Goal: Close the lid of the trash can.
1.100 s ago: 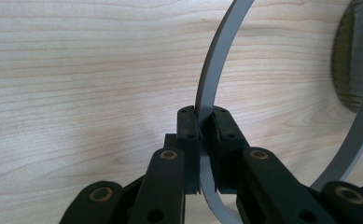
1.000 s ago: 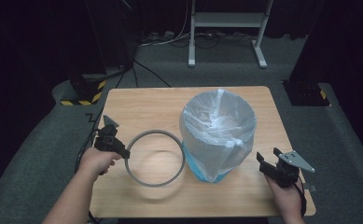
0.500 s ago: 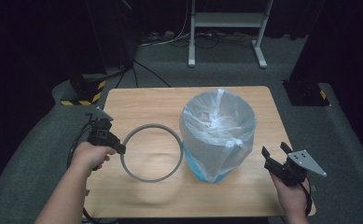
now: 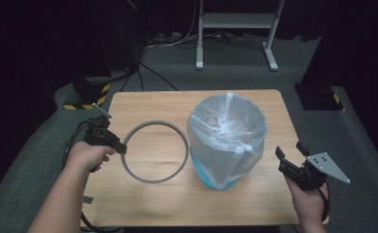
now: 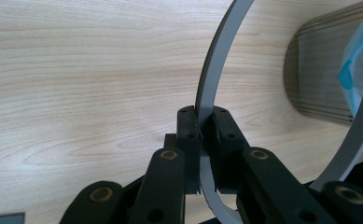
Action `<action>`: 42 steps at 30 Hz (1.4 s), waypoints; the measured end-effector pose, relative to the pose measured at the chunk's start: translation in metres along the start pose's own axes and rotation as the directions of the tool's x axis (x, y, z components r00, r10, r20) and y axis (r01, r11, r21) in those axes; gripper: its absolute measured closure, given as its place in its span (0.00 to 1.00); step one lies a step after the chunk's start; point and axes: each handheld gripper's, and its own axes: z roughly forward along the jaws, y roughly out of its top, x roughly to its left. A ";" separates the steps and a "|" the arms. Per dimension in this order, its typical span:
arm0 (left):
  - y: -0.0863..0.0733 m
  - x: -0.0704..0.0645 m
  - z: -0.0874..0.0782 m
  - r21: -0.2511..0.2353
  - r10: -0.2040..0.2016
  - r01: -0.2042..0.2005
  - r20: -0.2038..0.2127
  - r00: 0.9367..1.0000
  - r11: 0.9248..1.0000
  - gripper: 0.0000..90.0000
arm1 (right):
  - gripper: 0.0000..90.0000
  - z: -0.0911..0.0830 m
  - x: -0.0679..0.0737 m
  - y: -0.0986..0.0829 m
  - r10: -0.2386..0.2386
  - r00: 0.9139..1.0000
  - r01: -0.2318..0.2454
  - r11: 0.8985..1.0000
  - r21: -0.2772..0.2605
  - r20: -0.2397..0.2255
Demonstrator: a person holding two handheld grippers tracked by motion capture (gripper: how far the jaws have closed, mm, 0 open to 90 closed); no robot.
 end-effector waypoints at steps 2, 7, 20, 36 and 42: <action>0.001 -0.001 -0.003 -0.001 -0.014 0.014 0.010 1.000 1.000 0.93 | 0.30 -0.002 0.000 0.006 0.000 1.000 0.000 1.000 -0.017 -0.002; 0.006 -0.006 -0.017 0.025 -0.002 0.001 0.027 1.000 1.000 0.93 | 0.30 -0.004 0.003 0.016 -0.001 1.000 0.000 0.999 -0.036 -0.012; 0.013 -0.015 -0.053 0.022 -0.011 0.009 0.059 0.998 1.000 0.93 | 0.31 -0.004 0.005 0.025 0.005 1.000 -0.007 0.999 -0.047 -0.028; 0.024 -0.035 -0.084 0.004 -0.019 0.019 0.066 0.998 1.000 0.93 | 0.31 -0.005 0.007 0.029 0.007 0.999 -0.009 0.998 -0.055 -0.042; 0.030 -0.046 -0.095 -0.018 -0.003 0.004 0.067 0.998 1.000 0.93 | 0.31 -0.006 0.008 0.031 0.007 0.999 -0.010 0.998 -0.059 -0.046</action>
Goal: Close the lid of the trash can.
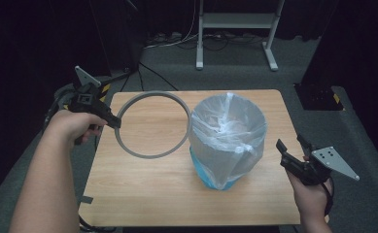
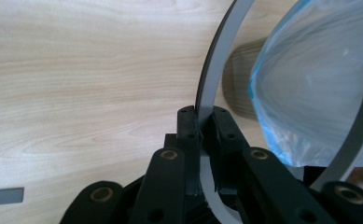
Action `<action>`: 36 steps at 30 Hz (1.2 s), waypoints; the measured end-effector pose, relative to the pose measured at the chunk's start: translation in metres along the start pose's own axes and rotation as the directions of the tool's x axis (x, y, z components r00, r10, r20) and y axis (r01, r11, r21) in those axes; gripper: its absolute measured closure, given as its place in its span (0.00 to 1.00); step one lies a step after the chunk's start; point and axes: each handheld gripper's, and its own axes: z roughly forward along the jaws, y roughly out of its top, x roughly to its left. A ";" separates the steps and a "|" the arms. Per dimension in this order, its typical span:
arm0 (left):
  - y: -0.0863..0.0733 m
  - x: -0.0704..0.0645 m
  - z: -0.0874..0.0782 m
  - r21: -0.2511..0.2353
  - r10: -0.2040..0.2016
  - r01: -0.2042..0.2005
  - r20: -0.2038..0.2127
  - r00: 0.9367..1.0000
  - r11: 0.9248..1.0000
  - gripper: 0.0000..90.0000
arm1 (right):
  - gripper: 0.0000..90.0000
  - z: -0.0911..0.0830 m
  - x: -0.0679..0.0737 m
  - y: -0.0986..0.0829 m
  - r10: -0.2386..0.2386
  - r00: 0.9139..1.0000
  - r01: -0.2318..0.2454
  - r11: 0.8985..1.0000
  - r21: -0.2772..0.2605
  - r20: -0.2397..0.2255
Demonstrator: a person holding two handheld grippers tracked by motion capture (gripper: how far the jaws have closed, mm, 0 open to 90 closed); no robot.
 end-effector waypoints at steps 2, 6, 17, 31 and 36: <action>0.001 -0.005 -0.001 -0.008 -0.010 0.010 -0.001 1.000 1.000 0.93 | 0.31 0.000 0.000 0.001 -0.002 1.000 0.002 1.000 0.000 -0.002; 0.005 -0.017 -0.002 -0.015 -0.007 0.007 -0.003 1.000 1.000 0.93 | 0.31 0.000 0.000 0.004 -0.001 1.000 0.001 1.000 -0.007 -0.008; 0.016 -0.048 0.009 0.000 0.031 -0.031 -0.011 0.999 1.000 0.93 | 0.31 0.002 0.005 0.015 -0.012 0.999 0.011 0.999 -0.037 -0.032; 0.030 -0.093 0.037 0.036 0.065 -0.065 0.006 0.998 0.997 0.93 | 0.31 0.007 0.016 0.029 -0.036 0.998 0.032 0.998 -0.062 -0.060; 0.035 -0.113 0.047 0.054 0.097 -0.097 0.013 0.995 0.994 0.93 | 0.31 0.010 0.016 0.035 -0.037 0.997 0.033 0.997 -0.064 -0.063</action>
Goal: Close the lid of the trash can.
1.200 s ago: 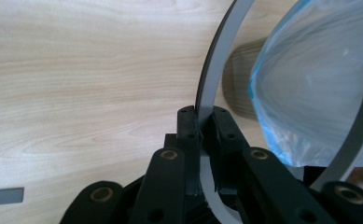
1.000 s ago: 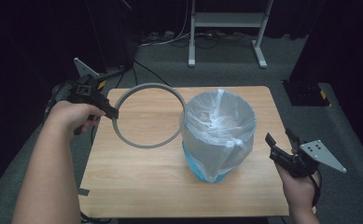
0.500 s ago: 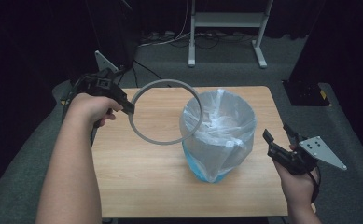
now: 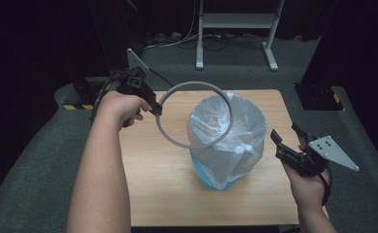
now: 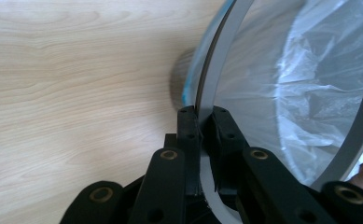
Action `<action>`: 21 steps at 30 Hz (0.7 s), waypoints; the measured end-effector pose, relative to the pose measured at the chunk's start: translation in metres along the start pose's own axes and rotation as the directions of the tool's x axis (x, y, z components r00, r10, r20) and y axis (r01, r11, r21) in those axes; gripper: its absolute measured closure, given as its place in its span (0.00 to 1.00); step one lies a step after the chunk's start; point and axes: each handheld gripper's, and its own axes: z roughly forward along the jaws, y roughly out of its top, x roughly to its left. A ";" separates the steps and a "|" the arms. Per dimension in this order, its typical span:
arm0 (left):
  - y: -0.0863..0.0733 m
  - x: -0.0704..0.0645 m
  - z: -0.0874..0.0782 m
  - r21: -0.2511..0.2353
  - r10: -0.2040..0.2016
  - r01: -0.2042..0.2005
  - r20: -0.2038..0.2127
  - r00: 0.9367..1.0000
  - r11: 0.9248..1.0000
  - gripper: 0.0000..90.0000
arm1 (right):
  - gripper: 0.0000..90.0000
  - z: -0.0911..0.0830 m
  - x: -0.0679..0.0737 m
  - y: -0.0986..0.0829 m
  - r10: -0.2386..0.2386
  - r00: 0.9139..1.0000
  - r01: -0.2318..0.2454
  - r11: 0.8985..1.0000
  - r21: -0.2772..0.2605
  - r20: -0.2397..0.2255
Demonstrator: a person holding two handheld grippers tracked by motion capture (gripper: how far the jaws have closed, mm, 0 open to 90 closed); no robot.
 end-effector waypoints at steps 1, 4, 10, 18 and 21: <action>0.002 -0.006 0.003 0.003 0.007 -0.007 0.004 1.000 1.000 0.93 | 0.31 0.001 0.000 0.001 -0.003 1.000 0.003 1.000 -0.001 0.000; 0.008 -0.018 0.011 0.014 0.025 -0.025 0.011 1.000 1.000 0.93 | 0.31 0.003 -0.001 0.003 -0.003 1.000 0.003 1.000 -0.002 -0.006; 0.018 -0.044 0.028 0.034 0.059 -0.059 0.020 0.998 0.998 0.93 | 0.31 0.007 -0.002 0.010 0.012 1.000 -0.012 1.000 -0.014 -0.017; 0.026 -0.065 0.043 0.046 0.088 -0.089 0.022 0.996 0.995 0.93 | 0.32 0.012 -0.004 0.016 0.025 0.999 -0.025 0.999 -0.021 -0.020; 0.029 -0.071 0.050 0.053 0.091 -0.092 0.014 0.996 0.994 0.93 | 0.33 0.015 -0.003 0.015 0.024 0.999 -0.025 1.000 -0.018 -0.022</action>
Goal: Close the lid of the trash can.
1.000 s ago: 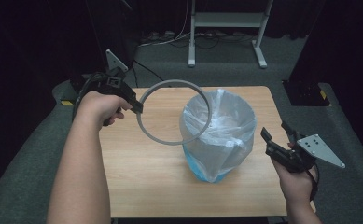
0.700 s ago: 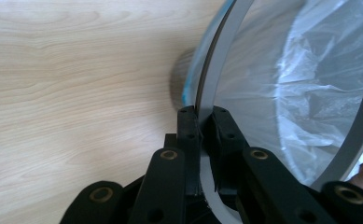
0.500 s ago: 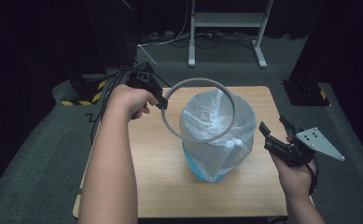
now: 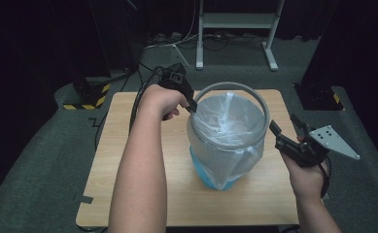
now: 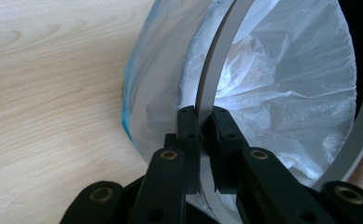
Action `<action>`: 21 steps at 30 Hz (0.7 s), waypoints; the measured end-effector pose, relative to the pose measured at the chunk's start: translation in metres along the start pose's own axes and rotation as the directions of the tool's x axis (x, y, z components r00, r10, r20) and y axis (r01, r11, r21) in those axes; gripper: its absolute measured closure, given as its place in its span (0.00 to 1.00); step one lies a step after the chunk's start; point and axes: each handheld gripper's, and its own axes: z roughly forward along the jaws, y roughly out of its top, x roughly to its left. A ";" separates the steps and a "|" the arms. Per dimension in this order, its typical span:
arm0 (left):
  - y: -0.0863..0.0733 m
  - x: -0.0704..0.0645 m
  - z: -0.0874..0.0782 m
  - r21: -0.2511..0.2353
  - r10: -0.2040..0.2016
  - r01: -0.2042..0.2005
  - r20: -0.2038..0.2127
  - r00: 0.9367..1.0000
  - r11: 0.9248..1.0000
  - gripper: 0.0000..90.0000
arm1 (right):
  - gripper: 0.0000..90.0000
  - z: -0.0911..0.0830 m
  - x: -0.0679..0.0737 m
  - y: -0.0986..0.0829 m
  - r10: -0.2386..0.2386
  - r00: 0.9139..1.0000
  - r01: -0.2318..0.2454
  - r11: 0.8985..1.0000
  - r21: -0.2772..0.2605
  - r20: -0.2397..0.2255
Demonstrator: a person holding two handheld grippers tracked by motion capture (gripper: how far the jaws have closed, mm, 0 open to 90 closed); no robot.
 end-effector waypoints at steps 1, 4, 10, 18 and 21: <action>0.001 0.000 0.001 0.005 0.001 -0.001 -0.005 1.000 1.000 0.93 | 0.34 0.001 0.000 0.000 0.000 1.000 0.000 1.000 -0.001 0.010; 0.002 -0.001 0.004 0.027 0.005 -0.004 -0.025 1.000 1.000 0.93 | 0.33 0.002 -0.002 0.000 0.020 1.000 -0.020 1.000 -0.003 0.003; 0.001 -0.001 0.007 0.043 0.005 -0.003 -0.040 0.999 0.999 0.93 | 0.33 0.005 0.002 0.002 0.009 1.000 -0.009 1.000 -0.004 -0.010; -0.003 -0.004 0.006 0.065 0.030 -0.026 -0.064 0.997 0.998 0.92 | 0.33 0.016 0.006 0.001 0.008 1.000 -0.007 1.000 0.022 -0.020; -0.005 -0.005 0.005 0.070 0.042 -0.037 -0.064 0.997 0.997 0.90 | 0.33 0.017 0.006 0.001 0.010 1.000 -0.009 1.000 0.022 -0.020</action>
